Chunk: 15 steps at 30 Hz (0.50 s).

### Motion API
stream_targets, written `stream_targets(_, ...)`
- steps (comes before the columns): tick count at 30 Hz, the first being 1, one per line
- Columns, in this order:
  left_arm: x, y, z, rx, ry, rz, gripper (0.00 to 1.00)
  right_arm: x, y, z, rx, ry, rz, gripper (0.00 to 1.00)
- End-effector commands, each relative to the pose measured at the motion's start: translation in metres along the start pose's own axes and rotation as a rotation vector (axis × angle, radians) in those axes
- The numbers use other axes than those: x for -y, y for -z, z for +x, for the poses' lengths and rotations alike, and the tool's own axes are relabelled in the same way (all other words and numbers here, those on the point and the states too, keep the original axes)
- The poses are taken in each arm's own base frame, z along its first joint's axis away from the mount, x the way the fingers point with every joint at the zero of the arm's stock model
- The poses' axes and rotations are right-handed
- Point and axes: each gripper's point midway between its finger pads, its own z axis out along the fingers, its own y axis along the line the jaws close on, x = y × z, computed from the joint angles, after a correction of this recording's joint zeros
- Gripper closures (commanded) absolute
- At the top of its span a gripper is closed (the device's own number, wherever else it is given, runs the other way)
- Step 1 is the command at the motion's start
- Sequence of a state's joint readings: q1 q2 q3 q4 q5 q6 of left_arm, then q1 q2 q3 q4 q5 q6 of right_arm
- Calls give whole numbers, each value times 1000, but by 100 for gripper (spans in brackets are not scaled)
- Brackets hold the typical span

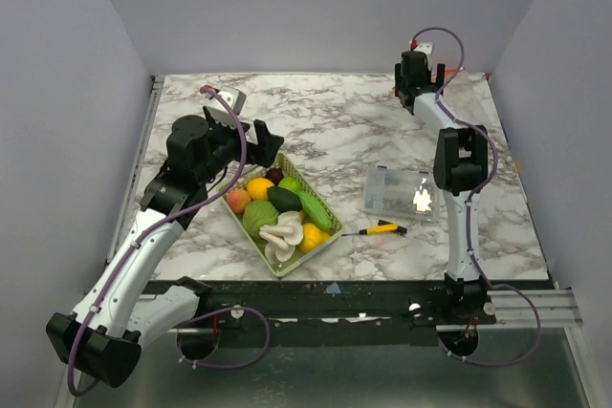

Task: Place the food in the zip-top bag and seal the zipper
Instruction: Pick up the zipper food storage bag at the corner of the board.

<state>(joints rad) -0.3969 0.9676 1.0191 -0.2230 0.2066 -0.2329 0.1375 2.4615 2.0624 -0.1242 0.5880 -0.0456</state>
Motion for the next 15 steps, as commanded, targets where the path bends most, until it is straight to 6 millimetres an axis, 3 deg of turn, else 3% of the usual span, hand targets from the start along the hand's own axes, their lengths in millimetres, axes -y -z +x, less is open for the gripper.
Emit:
stream_targets(1, 12, -2, -8, 6, 8, 57, 2, 9, 0, 8, 1, 338, 41, 0)
stream_targets(7, 13, -9, 0, -19, 18, 64, 2, 0, 5, 14, 13, 412, 20, 0)
stream_targets(15, 14, -17, 9, -58, 30, 74, 2, -37, 48, 1, 59, 408, -165, 0)
